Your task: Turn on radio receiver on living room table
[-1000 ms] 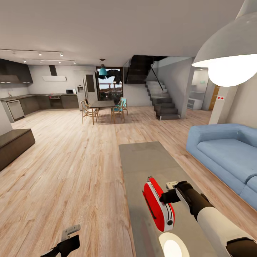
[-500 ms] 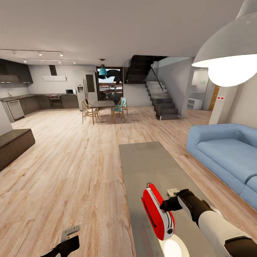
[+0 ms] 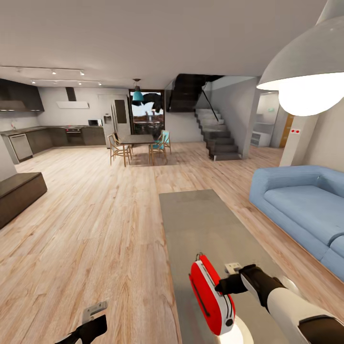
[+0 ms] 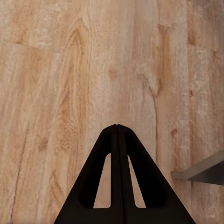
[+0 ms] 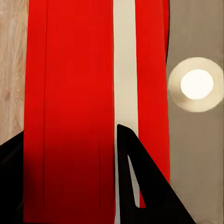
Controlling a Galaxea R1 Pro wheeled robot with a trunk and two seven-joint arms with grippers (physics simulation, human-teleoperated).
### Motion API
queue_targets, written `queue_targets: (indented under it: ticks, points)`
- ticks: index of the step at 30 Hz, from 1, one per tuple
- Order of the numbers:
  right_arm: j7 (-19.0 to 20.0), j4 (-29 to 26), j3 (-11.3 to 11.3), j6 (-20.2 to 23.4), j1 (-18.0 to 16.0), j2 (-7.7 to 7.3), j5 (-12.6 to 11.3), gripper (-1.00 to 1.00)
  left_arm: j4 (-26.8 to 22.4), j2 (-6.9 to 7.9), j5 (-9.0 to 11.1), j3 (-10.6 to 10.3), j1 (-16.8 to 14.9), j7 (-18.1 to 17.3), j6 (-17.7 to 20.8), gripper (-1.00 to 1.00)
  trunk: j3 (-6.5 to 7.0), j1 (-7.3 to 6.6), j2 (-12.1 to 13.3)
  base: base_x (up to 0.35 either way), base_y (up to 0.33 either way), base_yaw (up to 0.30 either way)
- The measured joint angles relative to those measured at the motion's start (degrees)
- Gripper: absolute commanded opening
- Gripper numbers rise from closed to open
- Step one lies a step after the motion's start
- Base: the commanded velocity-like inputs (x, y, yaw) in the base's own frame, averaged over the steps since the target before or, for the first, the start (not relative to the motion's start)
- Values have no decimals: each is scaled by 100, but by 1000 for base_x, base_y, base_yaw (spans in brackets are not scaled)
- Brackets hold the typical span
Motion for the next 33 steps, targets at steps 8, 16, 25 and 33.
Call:
queue_targets:
  ticks: [8, 16, 25, 33]
  points:
    - [-22, 422, -24, -325, -2, 6, -20, -100, 0, 0, 0, -4, 0, 0, 0, -100, 0, 0, 0, 0, 0, 0]
    - [-30, 601, -11, -461, -2, 17, -9, -100, 0, -20, -5, -7, 0, 0, 0, -100, 0, 0, 0, 0, 0, 0]
    - [-31, 855, 3, -819, -2, 17, -7, -100, 0, -27, -9, -7, 2, 0, 0, -100, 0, 0, 0, 0, 0, 0]
    - [-30, 850, 42, -923, 9, 178, -13, -100, 1, -142, -27, -9, 29, 9, -18, -100, 0, 0, 0, 0, 0, 0]
